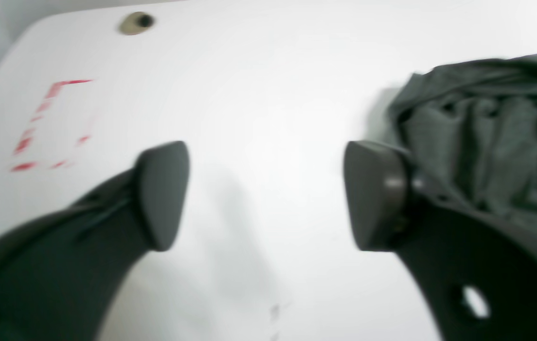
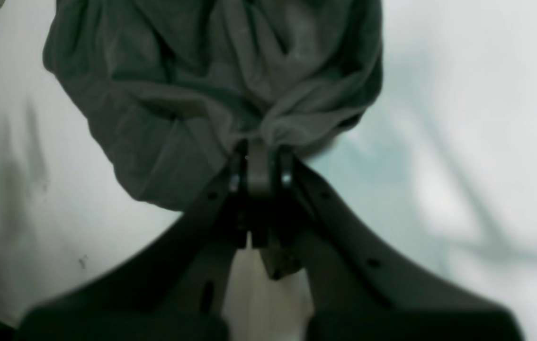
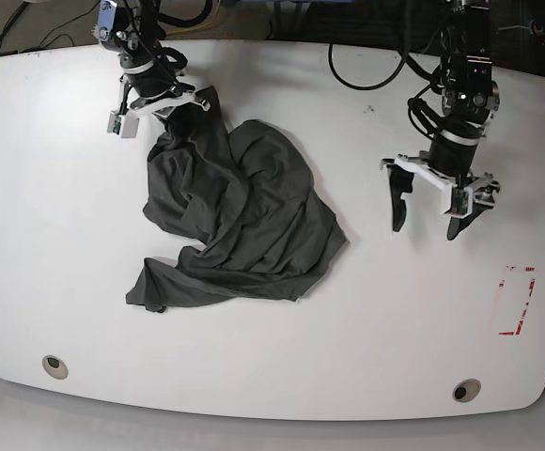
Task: Layout the t-shirt on the table in an organized manner, then fold the t-shirt properly
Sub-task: 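Reach the left gripper to the t-shirt's other edge and grasp it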
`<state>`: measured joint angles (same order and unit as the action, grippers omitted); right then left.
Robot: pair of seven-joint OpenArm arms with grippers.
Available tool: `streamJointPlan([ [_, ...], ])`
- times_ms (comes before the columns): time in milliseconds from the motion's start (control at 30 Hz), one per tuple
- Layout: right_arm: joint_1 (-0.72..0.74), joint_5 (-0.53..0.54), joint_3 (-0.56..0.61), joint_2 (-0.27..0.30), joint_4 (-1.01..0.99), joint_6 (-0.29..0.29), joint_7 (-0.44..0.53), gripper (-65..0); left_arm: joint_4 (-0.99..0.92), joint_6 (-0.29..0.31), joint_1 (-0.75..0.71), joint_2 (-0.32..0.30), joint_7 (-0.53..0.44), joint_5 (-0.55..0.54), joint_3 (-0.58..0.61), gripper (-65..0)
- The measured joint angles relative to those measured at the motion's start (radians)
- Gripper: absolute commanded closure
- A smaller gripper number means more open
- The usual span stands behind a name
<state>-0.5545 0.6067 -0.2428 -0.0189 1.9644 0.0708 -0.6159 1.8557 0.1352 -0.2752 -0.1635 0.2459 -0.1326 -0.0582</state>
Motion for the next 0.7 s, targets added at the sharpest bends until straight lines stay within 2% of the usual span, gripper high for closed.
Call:
streamJointPlan([
  [67, 0.000, 0.000, 0.000, 0.000, 0.000, 0.000, 0.001, 0.0, 0.000, 0.001, 0.024, 0.001, 0.043, 0.000, 0.024, -62.0],
  [400, 0.002, 0.000, 0.000, 0.017, 0.000, 0.005, -0.003, 0.0, -0.013, 0.002, 0.124, 0.064, 0.156, -0.001, 0.122, -61.2],
  [700, 0.014, 0.000, 0.001, 0.032, 0.000, 0.008, -0.003, 0.0, -0.168, -0.003, 0.216, 0.120, 0.185, 0.004, 0.131, -61.1],
])
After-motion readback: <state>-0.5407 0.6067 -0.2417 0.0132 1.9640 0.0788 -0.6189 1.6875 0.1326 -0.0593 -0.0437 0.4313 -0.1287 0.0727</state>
